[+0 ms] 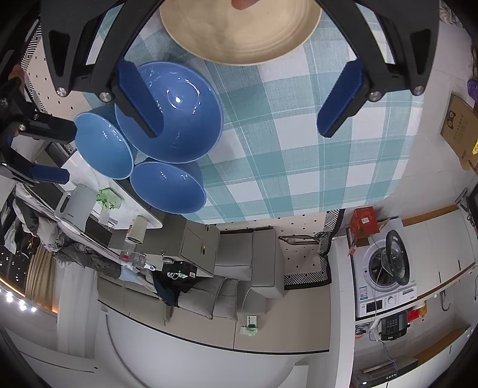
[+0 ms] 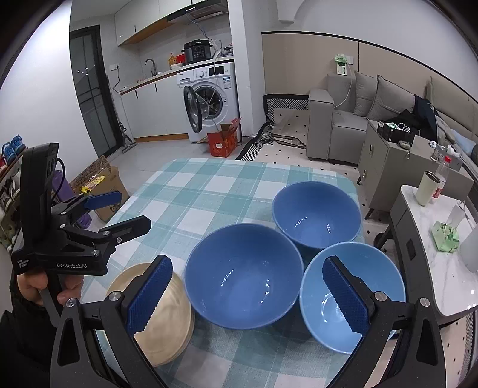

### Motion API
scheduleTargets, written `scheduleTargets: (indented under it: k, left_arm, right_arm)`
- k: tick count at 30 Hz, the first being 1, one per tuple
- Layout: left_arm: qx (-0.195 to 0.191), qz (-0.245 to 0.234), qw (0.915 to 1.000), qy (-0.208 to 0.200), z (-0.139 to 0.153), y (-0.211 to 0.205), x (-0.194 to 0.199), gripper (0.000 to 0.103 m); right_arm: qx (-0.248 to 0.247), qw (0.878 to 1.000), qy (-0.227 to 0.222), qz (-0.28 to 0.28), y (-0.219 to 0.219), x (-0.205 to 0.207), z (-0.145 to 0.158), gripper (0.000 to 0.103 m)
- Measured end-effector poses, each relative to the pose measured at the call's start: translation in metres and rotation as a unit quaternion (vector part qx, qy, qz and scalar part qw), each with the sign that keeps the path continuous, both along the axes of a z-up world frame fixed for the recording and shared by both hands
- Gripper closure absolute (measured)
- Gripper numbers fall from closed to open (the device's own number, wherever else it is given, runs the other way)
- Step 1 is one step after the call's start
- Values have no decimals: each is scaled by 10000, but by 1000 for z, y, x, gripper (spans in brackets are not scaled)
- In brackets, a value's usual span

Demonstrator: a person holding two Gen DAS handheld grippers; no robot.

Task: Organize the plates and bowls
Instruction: 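Pull both grippers back from the plates toward the blue bowls, then move both grippers to the rim of a blue bowl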

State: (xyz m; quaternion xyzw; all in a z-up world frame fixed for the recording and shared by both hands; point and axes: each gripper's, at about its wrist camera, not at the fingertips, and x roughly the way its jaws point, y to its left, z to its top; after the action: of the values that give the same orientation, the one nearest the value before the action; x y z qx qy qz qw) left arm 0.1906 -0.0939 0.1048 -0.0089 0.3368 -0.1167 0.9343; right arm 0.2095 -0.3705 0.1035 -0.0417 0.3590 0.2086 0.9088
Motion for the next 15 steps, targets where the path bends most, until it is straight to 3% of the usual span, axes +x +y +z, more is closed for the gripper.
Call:
scheduleTargets:
  k: [15]
  left_arm:
    - [106, -133, 9998, 78, 4, -25, 49, 0]
  right_arm:
    - [-11, 9997, 94, -242, -26, 46, 10, 1]
